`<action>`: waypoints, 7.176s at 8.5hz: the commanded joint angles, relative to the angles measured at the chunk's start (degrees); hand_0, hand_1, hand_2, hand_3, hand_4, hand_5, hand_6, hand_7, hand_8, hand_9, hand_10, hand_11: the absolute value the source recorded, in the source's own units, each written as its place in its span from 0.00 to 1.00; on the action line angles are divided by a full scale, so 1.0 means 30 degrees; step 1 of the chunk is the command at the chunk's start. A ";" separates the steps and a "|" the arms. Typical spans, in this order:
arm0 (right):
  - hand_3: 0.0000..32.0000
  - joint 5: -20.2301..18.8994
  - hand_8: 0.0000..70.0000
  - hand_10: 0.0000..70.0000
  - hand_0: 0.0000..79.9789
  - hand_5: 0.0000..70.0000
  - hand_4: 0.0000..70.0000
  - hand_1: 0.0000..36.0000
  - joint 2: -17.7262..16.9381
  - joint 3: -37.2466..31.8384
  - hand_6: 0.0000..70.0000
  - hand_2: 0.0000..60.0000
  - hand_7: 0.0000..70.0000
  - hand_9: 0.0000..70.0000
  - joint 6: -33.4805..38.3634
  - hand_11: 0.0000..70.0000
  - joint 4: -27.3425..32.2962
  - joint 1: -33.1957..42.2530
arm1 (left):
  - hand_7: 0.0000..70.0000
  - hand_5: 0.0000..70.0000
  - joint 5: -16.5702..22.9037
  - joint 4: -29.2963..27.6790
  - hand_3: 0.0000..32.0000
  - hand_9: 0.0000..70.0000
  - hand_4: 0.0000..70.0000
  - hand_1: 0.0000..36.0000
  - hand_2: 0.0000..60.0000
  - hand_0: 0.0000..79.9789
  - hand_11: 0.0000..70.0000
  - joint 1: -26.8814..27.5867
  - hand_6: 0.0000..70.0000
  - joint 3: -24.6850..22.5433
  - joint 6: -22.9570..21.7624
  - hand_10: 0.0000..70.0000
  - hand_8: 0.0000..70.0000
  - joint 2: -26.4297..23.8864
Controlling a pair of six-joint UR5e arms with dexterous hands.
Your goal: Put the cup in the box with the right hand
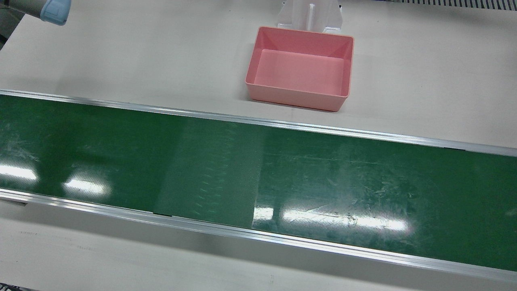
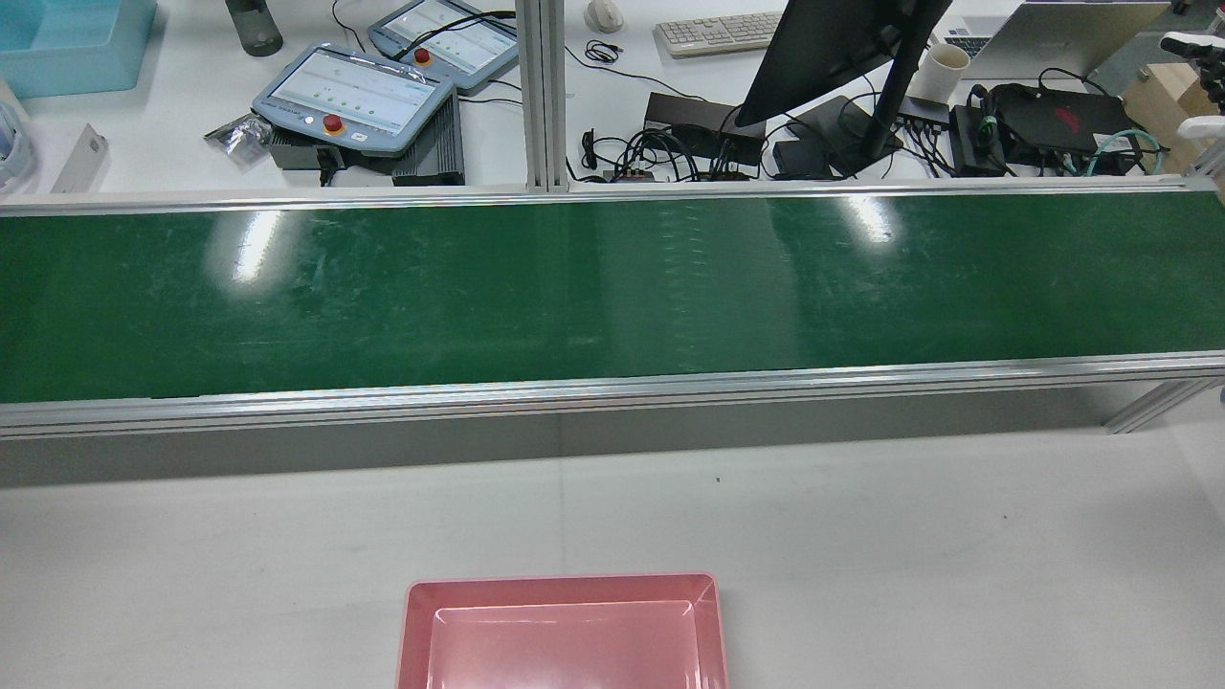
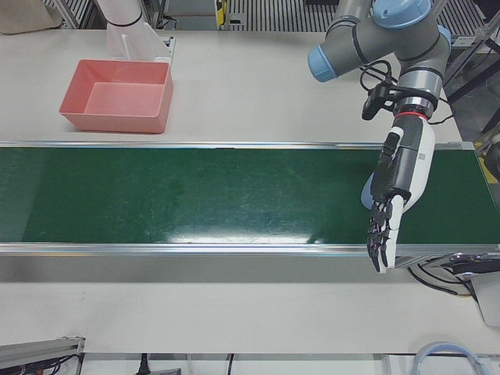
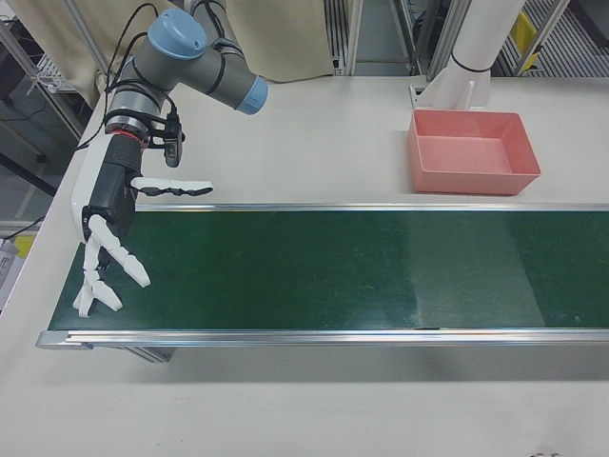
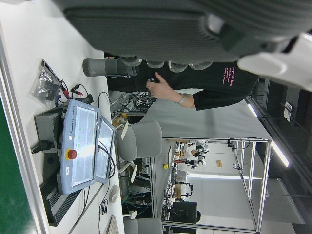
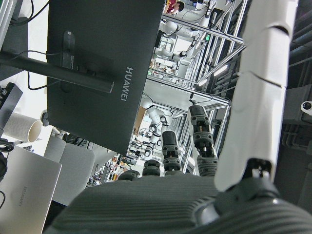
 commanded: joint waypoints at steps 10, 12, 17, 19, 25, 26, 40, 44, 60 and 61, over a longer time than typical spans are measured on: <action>0.00 -0.0001 0.01 0.00 0.70 0.09 0.19 0.52 0.0118 -0.0028 0.10 0.01 0.40 0.10 -0.0029 0.00 -0.0029 -0.0075 | 0.00 0.00 0.0000 0.0000 0.00 0.00 0.00 0.00 0.00 0.00 0.00 0.0000 0.00 0.0000 0.0000 0.00 0.00 -0.0013; 0.00 -0.0001 0.01 0.00 0.69 0.09 0.16 0.59 0.0118 0.0001 0.10 0.16 0.40 0.10 0.0000 0.00 -0.0058 -0.0104 | 0.00 0.00 0.0000 0.0000 0.00 0.00 0.00 0.00 0.00 0.00 0.00 0.0000 0.00 0.0000 0.0000 0.00 0.00 0.0016; 0.00 -0.0001 0.01 0.00 0.84 0.15 0.14 1.00 0.0176 0.0060 0.11 1.00 0.40 0.08 0.0000 0.00 -0.0117 -0.0192 | 0.00 0.00 0.0000 0.0000 0.00 0.00 0.00 0.00 0.00 0.00 0.00 0.0029 0.00 0.0000 0.0000 0.00 0.00 0.0016; 0.00 -0.0001 0.01 0.00 0.74 0.14 0.07 1.00 0.0177 0.0060 0.10 1.00 0.37 0.05 0.0000 0.00 -0.0117 -0.0192 | 0.00 0.00 0.0000 0.0000 0.00 0.00 0.00 0.00 0.00 0.00 0.00 0.0000 0.00 0.0000 0.0000 0.00 0.00 -0.0013; 0.00 0.0087 0.00 0.00 0.61 0.06 0.15 0.40 0.0351 -0.0233 0.07 0.21 0.28 0.03 -0.0029 0.00 -0.0029 -0.0192 | 0.00 0.00 0.0000 0.0000 0.00 0.00 0.00 0.00 0.00 0.00 0.00 0.0000 0.00 0.0000 0.0000 0.00 0.00 0.0016; 0.00 0.0087 0.00 0.00 0.58 0.05 0.10 0.39 0.0469 -0.0378 0.06 0.27 0.28 0.05 -0.0029 0.00 0.0000 -0.0221 | 0.00 0.00 0.0000 0.0000 0.00 0.00 0.00 0.00 0.00 0.00 0.00 0.0000 0.00 0.0000 0.0000 0.00 0.00 0.0016; 0.00 0.0087 0.00 0.00 0.00 0.00 0.18 0.00 0.0499 -0.0555 0.05 0.33 0.33 0.06 0.0000 0.00 0.0059 -0.0690 | 0.00 0.00 0.0000 0.0000 0.00 0.00 0.00 0.00 0.00 0.00 0.00 0.0000 0.00 0.0000 0.0000 0.00 0.00 0.0016; 0.00 0.0145 0.00 0.00 0.00 0.00 0.16 0.04 0.0296 -0.0380 0.06 0.39 0.34 0.07 -0.0057 0.00 0.0088 -0.0691 | 0.00 0.00 0.0000 0.0000 0.00 0.00 0.00 0.00 0.00 0.00 0.00 0.0000 0.00 0.0000 0.0000 0.00 0.00 0.0016; 0.00 0.0263 0.00 0.00 0.62 0.09 0.16 0.80 0.0088 -0.3807 0.07 1.00 0.26 0.03 -0.0967 0.00 0.6387 -0.1480 | 0.00 0.00 0.0000 0.0000 0.00 0.00 0.00 0.00 0.00 0.00 0.00 0.0000 0.00 -0.0029 0.0000 0.00 0.00 0.0016; 0.00 0.0234 0.00 0.00 0.63 0.09 0.19 0.80 0.0147 -0.3836 0.07 1.00 0.26 0.03 -0.0938 0.00 0.6416 -0.1655 | 0.00 0.00 0.0000 0.0000 0.00 0.00 0.00 0.00 0.00 0.00 0.00 0.0000 0.00 -0.0030 0.0000 0.00 0.00 0.0016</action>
